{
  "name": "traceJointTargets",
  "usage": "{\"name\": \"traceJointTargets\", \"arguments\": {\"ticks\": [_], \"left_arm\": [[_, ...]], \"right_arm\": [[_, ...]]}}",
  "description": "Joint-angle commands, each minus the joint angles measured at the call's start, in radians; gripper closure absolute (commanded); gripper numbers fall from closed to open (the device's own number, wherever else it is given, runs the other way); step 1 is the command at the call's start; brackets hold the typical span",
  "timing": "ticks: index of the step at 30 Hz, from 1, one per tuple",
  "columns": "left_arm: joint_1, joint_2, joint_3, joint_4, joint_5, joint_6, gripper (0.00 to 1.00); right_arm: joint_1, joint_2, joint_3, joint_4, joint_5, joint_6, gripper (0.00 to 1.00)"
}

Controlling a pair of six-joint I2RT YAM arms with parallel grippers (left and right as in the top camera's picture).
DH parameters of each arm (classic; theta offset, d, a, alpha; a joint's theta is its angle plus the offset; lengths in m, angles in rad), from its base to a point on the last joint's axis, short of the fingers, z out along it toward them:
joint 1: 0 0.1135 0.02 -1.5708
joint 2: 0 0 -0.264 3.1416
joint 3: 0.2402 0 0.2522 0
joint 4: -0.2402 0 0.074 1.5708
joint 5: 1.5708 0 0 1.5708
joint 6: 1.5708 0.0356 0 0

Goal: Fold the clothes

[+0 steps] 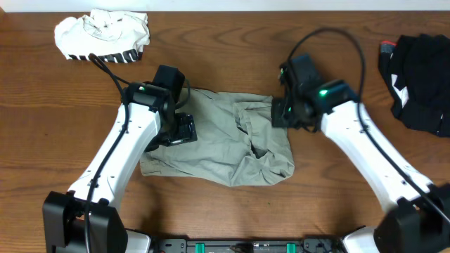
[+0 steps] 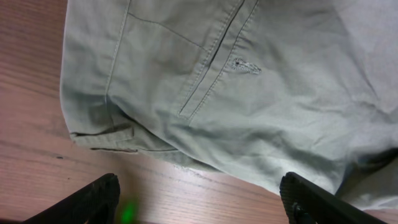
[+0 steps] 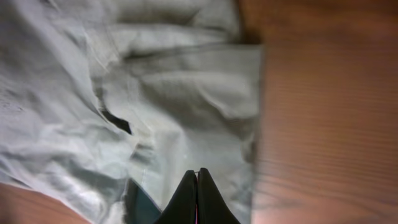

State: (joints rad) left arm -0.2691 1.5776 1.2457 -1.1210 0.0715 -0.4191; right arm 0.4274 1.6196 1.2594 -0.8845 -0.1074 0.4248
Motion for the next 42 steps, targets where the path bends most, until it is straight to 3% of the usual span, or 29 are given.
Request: {"name": "traceJointTargets", "arguments": {"ticks": [1,12,27,31,42], "left_arm": [[0.005,0.003,0.006,-0.003,-0.005,-0.002,0.15],[0.005,0.003,0.006,-0.003,-0.005,-0.002,0.15],[0.005,0.003,0.006,-0.016,-0.005,-0.002,0.15],[0.005,0.003,0.006,-0.014,-0.005,-0.002,0.15],[0.005,0.003,0.005,-0.023,-0.005,-0.002,0.15]], "right_arm": [[0.007,0.002,-0.115,0.087,-0.182,0.001,0.99],[0.068,0.003,-0.434,0.338,-0.318,0.099,0.99],[0.054,-0.182,-0.264,0.343,-0.316,0.13,0.98],[0.055,-0.142,-0.301,0.376,-0.317,0.16,0.99],[0.016,0.118,-0.414,0.73,-0.357,0.167,0.99]]}}
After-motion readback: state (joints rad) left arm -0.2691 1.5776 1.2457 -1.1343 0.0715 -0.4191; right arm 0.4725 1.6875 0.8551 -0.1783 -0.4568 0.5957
